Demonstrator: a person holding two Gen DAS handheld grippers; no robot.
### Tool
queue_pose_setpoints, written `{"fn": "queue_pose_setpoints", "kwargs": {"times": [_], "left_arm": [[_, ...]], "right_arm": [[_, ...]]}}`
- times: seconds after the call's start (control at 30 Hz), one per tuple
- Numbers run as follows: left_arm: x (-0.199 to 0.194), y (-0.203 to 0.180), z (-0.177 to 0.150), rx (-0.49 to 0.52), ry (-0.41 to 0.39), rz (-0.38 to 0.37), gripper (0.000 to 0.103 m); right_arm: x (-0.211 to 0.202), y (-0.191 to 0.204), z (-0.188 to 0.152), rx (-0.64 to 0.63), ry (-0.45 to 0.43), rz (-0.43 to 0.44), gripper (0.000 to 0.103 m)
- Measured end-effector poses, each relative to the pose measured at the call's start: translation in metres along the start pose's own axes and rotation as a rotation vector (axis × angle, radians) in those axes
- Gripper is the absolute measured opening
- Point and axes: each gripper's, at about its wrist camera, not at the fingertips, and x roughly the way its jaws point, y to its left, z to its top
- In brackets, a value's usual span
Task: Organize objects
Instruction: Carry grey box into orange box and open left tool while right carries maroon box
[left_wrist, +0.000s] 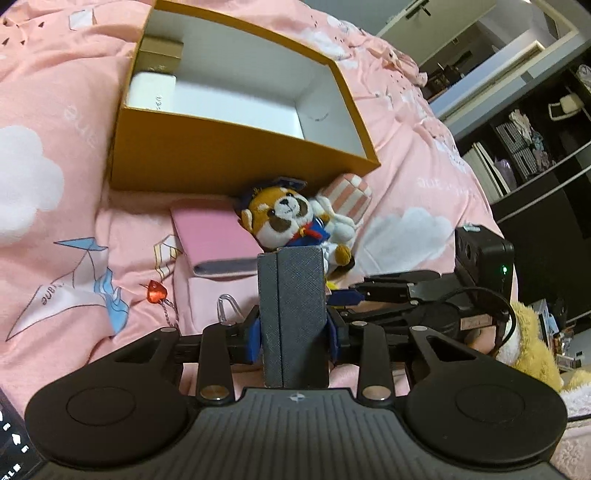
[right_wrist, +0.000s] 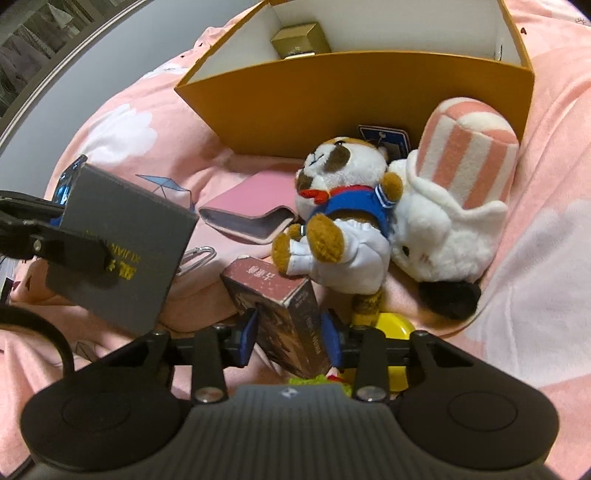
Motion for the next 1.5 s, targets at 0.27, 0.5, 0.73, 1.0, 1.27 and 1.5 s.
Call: {"fn": "queue_pose_setpoints", "kwargs": {"times": [0.27,0.5,0.73,1.0,1.27,1.5], "left_arm": [[0.001,-0.007,0.004,0.005,-0.055,0.026,0.038],[-0.001,-0.004,0.005,-0.004,-0.091,0.044,0.038],[-0.009,-0.005,0.012,0.002,-0.138,0.032,0.038],[-0.012,-0.017,0.028,0.045,-0.183,0.011,0.038],[-0.013,-0.032,0.057,0.095,-0.248,0.018,0.038],[-0.009,-0.035,0.1,0.143,-0.298,0.043,0.038]], "right_arm": [[0.019,-0.016,0.006,0.064,0.041,0.041,0.06],[0.015,-0.007,0.005,0.042,0.041,0.036,0.041],[-0.027,0.02,0.003,-0.033,-0.007,-0.03,0.026],[-0.08,0.029,0.032,0.012,-0.104,-0.008,0.024],[-0.123,0.024,0.074,0.013,-0.248,-0.047,0.024],[-0.129,0.014,0.125,0.011,-0.361,-0.083,0.024]]}}
